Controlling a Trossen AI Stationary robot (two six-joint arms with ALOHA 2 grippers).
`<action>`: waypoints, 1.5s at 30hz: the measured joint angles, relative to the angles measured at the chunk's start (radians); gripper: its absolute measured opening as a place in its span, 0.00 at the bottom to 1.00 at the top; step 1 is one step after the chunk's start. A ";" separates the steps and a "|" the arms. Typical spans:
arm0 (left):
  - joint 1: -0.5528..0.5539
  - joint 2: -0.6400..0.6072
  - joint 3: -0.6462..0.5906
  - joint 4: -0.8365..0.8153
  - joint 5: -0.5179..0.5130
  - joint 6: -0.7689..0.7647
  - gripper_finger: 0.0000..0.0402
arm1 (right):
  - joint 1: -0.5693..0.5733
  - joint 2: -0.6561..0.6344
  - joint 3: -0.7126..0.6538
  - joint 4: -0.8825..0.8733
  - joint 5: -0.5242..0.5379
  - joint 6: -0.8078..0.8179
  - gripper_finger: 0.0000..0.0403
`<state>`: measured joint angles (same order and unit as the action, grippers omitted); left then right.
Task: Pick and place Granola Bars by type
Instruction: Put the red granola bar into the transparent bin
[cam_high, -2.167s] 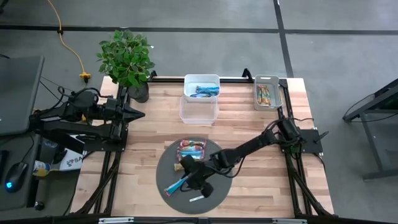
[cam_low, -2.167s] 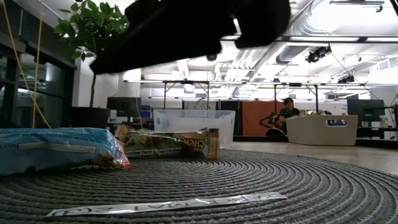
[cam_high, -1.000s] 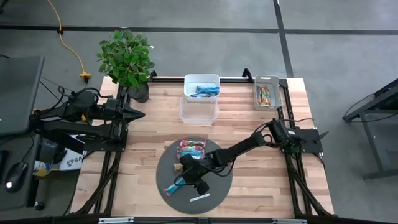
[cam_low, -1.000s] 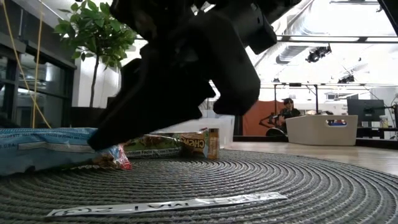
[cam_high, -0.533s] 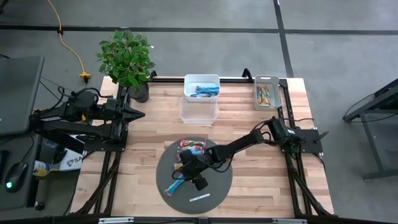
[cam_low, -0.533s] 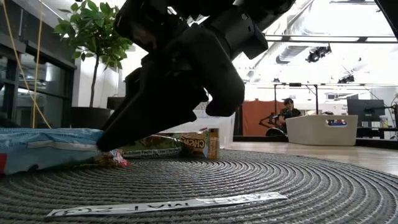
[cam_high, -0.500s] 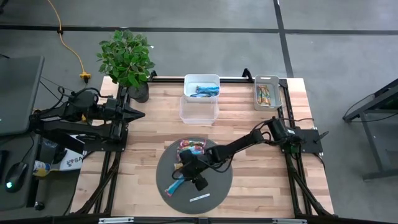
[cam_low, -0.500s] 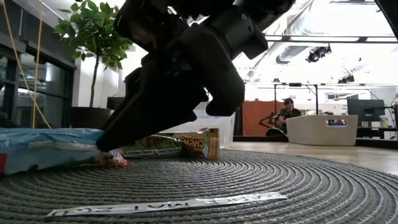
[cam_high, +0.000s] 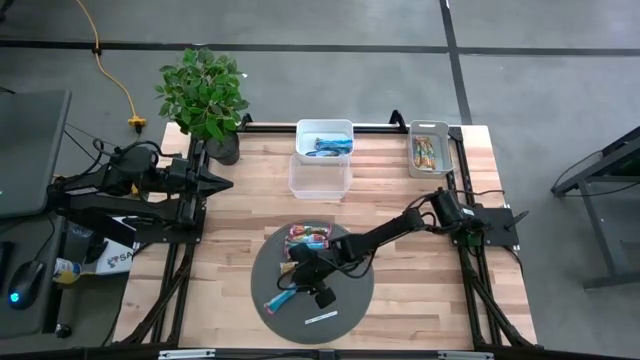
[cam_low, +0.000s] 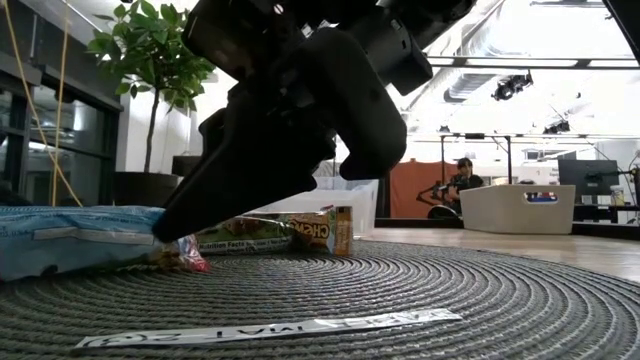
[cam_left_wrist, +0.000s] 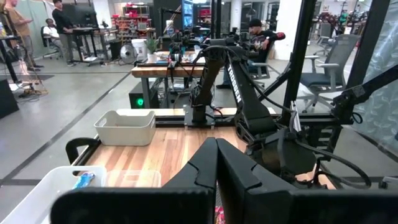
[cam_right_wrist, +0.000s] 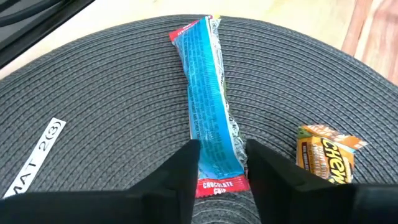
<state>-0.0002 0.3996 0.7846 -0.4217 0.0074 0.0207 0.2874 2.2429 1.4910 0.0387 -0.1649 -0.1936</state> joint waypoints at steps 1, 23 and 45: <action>0.000 0.000 0.000 0.000 0.000 0.000 0.00 | 0.000 0.000 0.000 0.000 0.000 0.004 0.27; 0.000 0.000 0.000 0.000 0.000 0.000 0.00 | 0.000 -0.072 0.000 0.008 -0.017 0.124 0.04; 0.000 0.000 0.000 0.000 0.000 0.000 0.00 | -0.066 -0.388 0.000 -0.163 -0.028 0.471 0.04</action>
<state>-0.0002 0.3996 0.7849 -0.4218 0.0078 0.0204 0.2214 1.8549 1.4910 -0.1246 -0.1934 0.2774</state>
